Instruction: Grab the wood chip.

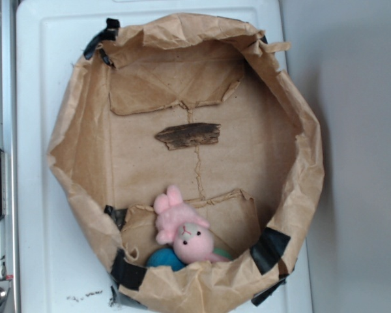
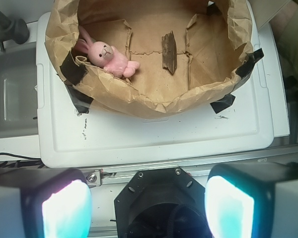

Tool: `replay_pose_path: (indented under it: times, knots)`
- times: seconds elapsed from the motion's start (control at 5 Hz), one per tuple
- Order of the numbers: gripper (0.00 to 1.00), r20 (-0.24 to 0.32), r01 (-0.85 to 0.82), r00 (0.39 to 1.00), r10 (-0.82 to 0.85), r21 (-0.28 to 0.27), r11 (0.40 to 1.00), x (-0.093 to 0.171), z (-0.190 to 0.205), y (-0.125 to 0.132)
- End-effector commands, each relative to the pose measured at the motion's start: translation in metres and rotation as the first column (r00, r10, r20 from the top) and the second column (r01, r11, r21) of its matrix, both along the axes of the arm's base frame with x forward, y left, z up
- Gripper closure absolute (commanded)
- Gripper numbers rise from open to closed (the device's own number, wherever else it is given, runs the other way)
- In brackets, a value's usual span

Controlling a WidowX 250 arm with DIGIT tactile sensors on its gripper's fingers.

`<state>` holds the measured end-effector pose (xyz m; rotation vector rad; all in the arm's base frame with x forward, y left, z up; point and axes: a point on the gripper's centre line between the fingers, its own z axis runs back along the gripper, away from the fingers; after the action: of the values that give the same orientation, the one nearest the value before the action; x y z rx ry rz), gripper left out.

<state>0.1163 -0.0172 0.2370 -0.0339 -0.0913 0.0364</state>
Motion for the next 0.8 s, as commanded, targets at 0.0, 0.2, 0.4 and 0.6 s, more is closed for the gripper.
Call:
replay_pose_path:
  times: [0.0,0.2,0.4,0.6]
  knots:
    - [0.0,0.0,0.0,1.0,0.0,0.0,1.0,0.0,0.0,0.0]
    - [0.0,0.031,-0.006,0.999,0.007,-0.024,1.0,0.025,0.002,0.007]
    - [0.0,0.051,-0.026,0.998,0.027,-0.027,0.999,0.035,0.002,0.007]
    - [0.0,0.062,-0.015,0.998,0.018,-0.046,0.999,0.038,-0.006,0.002]
